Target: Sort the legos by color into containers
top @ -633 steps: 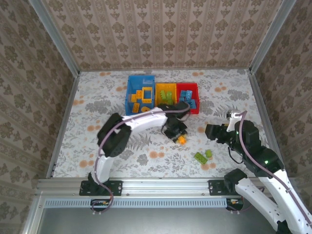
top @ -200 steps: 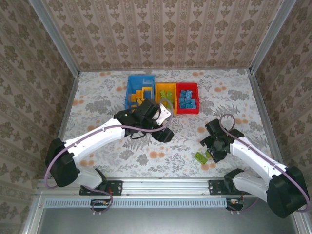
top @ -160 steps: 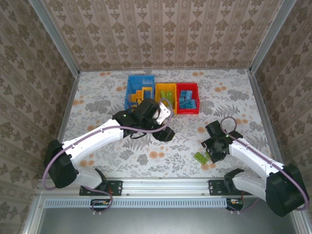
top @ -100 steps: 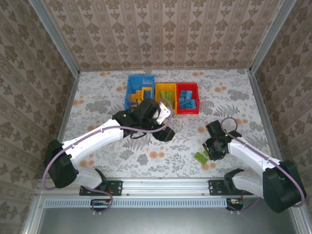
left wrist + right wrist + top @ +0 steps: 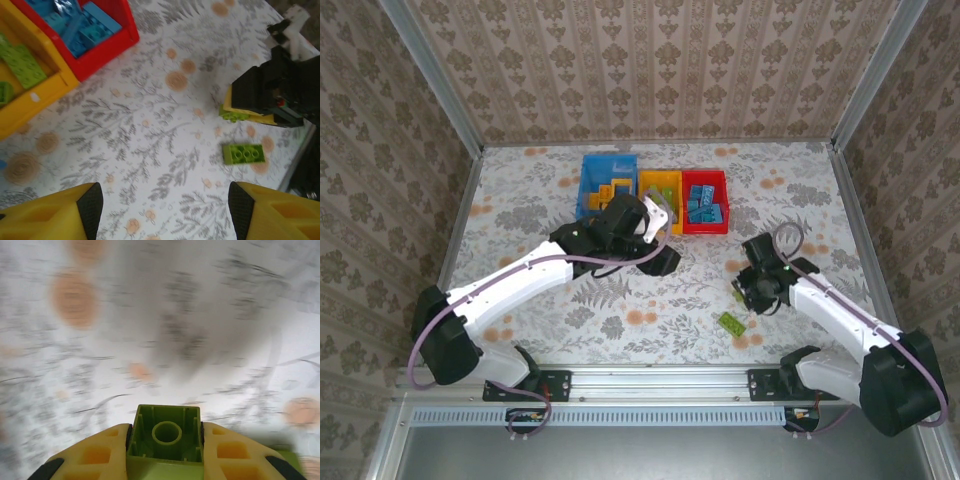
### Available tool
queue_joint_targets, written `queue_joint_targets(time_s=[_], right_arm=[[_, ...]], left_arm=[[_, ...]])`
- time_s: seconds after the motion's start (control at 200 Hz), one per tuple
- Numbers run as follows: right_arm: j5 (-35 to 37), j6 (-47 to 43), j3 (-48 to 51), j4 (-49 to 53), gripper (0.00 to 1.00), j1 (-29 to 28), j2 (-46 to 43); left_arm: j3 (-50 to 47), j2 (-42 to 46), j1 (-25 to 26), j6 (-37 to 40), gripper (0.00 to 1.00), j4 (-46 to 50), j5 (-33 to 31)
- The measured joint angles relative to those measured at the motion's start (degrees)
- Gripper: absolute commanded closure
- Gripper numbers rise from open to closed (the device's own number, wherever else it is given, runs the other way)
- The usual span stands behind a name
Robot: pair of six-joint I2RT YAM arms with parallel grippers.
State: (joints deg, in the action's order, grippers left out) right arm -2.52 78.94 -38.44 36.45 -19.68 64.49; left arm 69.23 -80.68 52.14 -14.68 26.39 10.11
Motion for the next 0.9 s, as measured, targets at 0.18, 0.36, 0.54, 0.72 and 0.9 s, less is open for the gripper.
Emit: queue_joint_targets(time_s=[0.18,0.36,0.54,0.72,0.9], right_arm=[[0.39,-9.57,-12.2,-0.33,0.83,-0.76,5.57],[0.85,-18.64,-24.96,-0.15,0.84,-5.38,14.84],[1.46,-25.7,-37.4,-0.68,0.84,-9.31,25.55],[1.95,-29.7,-48.35,-0.2,0.84,-10.01,36.2],[2.14,-32.35,-61.09,1.05,0.83,-9.99,47.95]], left_arm=[[2.29,-0.48,-3.65,-3.32,0.3,-0.33,-5.6],[3.17,-0.48,-6.47,-5.49,0.3,-0.26,-10.88],[3.17,0.02,-6.86,-6.51,0.3,0.74,-13.88],[1.66,4.72,-6.86,-7.63,0.3,1.95,-16.13],[-1.29,10.71,-7.21,-8.52,0.3,4.02,-17.55]])
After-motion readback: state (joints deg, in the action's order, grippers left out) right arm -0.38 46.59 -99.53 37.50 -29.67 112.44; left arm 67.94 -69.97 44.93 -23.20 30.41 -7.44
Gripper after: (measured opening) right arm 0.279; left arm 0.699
